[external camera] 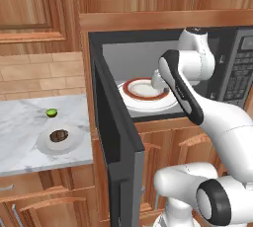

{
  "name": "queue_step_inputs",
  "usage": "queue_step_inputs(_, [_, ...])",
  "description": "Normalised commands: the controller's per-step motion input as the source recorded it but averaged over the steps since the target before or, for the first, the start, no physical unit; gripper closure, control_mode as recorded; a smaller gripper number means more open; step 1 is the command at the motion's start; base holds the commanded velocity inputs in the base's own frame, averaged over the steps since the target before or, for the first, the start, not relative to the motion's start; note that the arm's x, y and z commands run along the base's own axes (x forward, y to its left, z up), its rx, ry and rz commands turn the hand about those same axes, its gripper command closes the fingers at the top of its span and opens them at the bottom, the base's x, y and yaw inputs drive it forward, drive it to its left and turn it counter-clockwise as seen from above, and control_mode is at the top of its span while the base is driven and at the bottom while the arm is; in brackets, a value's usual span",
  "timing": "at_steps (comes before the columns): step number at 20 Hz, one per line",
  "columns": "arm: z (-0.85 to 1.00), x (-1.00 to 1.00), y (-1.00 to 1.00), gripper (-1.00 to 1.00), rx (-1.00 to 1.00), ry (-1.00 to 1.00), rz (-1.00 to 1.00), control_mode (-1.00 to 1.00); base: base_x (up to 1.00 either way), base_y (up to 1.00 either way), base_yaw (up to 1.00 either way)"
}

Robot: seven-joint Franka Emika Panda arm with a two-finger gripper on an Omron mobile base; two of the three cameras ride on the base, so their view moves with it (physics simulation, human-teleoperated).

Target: Pick the potato from the counter and place it in the microwave.

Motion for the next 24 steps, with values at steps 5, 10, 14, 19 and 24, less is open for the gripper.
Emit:
queue_step_inputs(5, [0.00, 0.00, 0.00, -1.00, -0.01, 0.00, 0.00, 1.00, -0.71, -0.07, 0.05])
queue_step_inputs(10, [0.00, 0.00, 0.00, -1.00, 0.00, 0.00, 0.00, 1.00, -1.00, -0.15, 0.04])
queue_step_inputs(14, [0.00, 0.00, 0.00, -1.00, 0.00, 0.00, 0.00, 1.00, -1.00, -0.15, 0.00])
queue_step_inputs(19, [0.00, 0.00, 0.00, -1.00, 0.00, 0.00, 0.00, 1.00, -1.00, -0.19, 0.00])
queue_step_inputs(24, [0.00, 0.00, 0.00, -1.00, 0.00, 0.00, 0.00, 1.00, -0.93, 0.18, 0.00])
